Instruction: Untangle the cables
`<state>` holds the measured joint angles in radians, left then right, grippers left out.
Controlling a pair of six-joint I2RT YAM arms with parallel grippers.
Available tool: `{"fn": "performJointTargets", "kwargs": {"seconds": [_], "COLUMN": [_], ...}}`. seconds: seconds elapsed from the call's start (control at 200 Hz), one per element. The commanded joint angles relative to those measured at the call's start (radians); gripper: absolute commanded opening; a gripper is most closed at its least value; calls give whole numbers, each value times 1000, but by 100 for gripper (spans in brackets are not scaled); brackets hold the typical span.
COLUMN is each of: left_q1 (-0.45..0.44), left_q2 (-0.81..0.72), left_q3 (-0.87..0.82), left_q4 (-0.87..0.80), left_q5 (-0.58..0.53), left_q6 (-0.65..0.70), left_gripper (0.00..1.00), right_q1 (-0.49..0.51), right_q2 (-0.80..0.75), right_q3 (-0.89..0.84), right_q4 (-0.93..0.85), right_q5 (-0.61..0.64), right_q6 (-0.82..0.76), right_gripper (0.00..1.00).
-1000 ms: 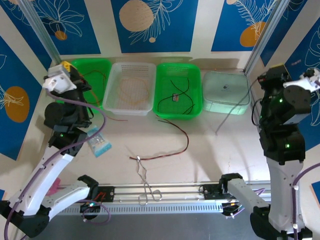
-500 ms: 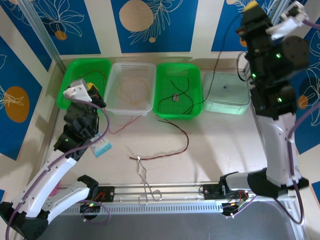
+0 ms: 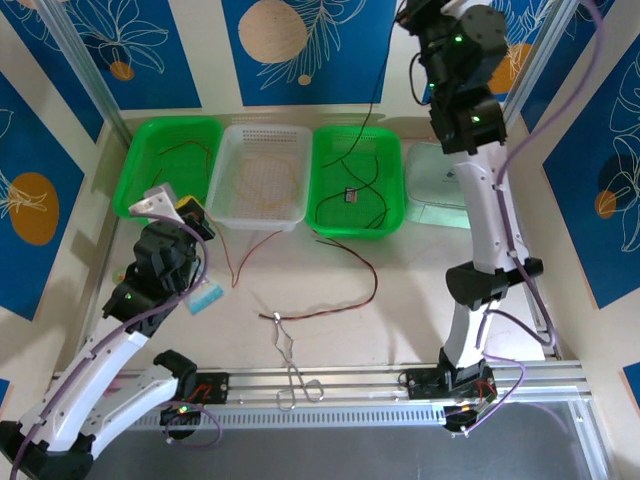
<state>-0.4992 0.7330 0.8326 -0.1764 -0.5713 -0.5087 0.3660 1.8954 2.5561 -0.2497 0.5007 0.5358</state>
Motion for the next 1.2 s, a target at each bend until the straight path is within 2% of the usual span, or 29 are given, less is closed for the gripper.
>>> {"fn": "performJointTargets", "kwargs": {"seconds": [0.0, 0.075, 0.175, 0.235, 0.32, 0.395, 0.52, 0.57, 0.66, 0.725, 0.79, 0.895, 1.056, 1.151, 1.196], "left_q1": [7, 7, 6, 7, 7, 7, 7, 7, 7, 7, 7, 7, 7, 7, 7], "left_q2": [-17, -17, -19, -20, -24, -26, -18, -14, -10, -9, -7, -12, -27, -25, -19], "left_q3": [-7, -7, -3, 0, 6, 8, 10, 11, 12, 10, 10, 16, 35, 56, 69], "left_q4": [-24, -24, -26, -29, -39, -39, -35, -33, -34, -30, -29, -38, -59, -67, -70], "left_q5": [13, 17, 24, 24, 24, 25, 32, 40, 53, 58, 65, 75, 75, 84, 91], "left_q6": [-20, -24, -31, -31, -30, -26, -23, -27, -36, -45, -50, -53, -37, -20, -13], "left_gripper": [0, 0, 0, 0, 0, 0, 0, 0, 0, 0, 0, 0, 0, 0, 0], "right_q1": [26, 62, 93, 100, 77, 40, -1, -8, -9, -7, 2, 11, 12, 0, -7], "right_q2": [43, 32, 29, 47, 73, 120, 218, 257, 289, 345, 406, 465, 487, 475, 456], "right_q3": [-93, -279, -506, -580, -646, -647, -649, -625, -658, -615, -548, -511, -464, -414, -399], "right_q4": [-2, 131, 313, 277, 116, -91, -255, -340, -335, -376, -454, -481, -508, -551, -563], "right_q5": [120, 221, 253, 283, 229, 138, -46, -63, -126, -196, -198, -241, -266, -285, -293], "right_q6": [-99, -185, -316, -309, -189, -44, 0, 29, 9, -7, -14, -20, -22, -9, -1], "right_gripper": [0, 0, 0, 0, 0, 0, 0, 0, 0, 0, 0, 0, 0, 23, 40]}}
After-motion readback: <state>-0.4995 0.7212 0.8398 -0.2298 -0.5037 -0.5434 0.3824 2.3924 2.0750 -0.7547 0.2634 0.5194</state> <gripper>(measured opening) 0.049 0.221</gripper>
